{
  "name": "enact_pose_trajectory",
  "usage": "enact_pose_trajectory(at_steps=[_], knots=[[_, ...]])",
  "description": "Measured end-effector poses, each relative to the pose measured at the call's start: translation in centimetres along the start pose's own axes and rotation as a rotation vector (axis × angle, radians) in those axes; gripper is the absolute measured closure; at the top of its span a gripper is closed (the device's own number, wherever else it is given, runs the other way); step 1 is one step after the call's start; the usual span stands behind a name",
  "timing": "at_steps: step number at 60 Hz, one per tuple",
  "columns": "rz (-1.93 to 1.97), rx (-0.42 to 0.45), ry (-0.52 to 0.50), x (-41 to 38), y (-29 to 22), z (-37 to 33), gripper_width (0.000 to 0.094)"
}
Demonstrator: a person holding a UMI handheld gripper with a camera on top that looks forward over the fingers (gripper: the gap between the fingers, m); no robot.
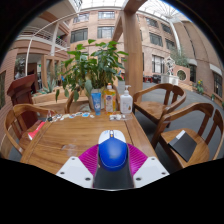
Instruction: Arrange mouse
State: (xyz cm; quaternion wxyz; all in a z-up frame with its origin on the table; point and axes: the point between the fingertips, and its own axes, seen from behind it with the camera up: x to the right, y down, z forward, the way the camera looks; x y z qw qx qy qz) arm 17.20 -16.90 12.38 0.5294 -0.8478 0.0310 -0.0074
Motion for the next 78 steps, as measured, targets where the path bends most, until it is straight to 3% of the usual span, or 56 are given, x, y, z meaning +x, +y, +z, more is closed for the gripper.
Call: enact_pose_trajectory(at_steps=[9,22,25,30,48,78], knots=[[0.013,-0.163,0.064,4.2,9.3,1.8,0.0541],[0.056,-0.225,0.040,4.6,13.2,1.9,0.0389],[0.055,-0.215,0.042,4.7,13.0,1.3,0.0308],[0.050,-0.192,0.030,4.2,11.9,-0.2,0.0072],[-0.025,-0.079,0.087,2.8,6.6,-9.2,0.0089],[-0.073,-0.029,0.085,1.6,6.1,-18.0,0.0082]])
